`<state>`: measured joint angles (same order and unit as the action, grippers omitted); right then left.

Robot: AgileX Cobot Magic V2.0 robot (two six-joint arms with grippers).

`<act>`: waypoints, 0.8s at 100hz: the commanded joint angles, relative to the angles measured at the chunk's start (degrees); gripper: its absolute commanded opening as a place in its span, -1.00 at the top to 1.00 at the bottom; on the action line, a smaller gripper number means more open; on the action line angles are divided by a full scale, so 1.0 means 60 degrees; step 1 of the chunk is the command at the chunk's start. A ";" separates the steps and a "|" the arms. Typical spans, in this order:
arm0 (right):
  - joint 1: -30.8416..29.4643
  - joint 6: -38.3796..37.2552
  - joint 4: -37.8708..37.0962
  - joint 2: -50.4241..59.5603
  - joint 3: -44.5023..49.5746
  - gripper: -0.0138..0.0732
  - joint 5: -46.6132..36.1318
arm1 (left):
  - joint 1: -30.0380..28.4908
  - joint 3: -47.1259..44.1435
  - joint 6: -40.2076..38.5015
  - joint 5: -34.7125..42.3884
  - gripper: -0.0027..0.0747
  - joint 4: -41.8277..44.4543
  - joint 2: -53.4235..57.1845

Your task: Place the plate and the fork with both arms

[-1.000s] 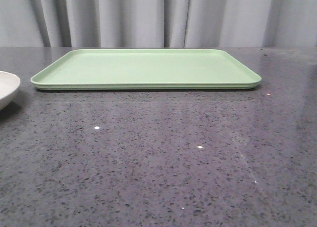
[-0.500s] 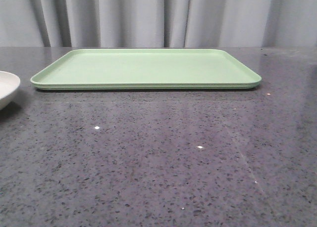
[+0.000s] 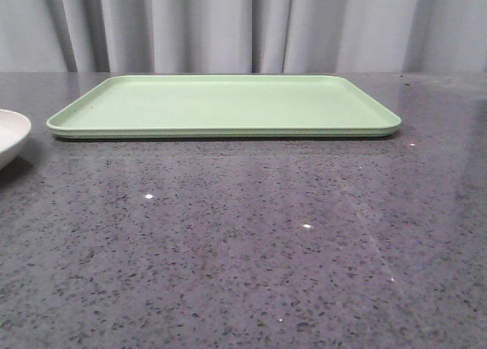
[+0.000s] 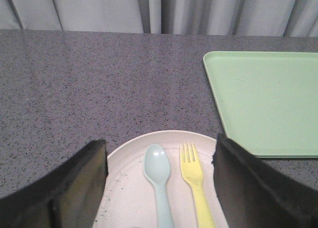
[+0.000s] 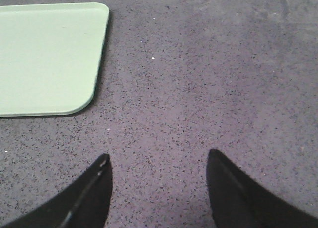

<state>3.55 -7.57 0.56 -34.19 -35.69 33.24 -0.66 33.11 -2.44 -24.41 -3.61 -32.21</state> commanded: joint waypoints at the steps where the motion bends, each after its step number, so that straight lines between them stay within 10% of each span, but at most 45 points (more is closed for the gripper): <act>1: -0.0069 0.0081 0.0004 -0.0095 -0.0350 -0.32 -0.0688 | 0.0055 0.0394 -0.0007 0.0738 -0.24 0.0121 -0.0071; 80: -0.0069 0.0081 -0.0005 -0.0095 -0.0350 -0.32 -0.0691 | -0.2175 0.2101 -0.0066 -0.1781 -0.20 0.1228 -0.3463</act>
<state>3.55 -7.57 0.85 -34.27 -35.69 33.24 -13.38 43.64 -2.44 -37.51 3.54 -50.01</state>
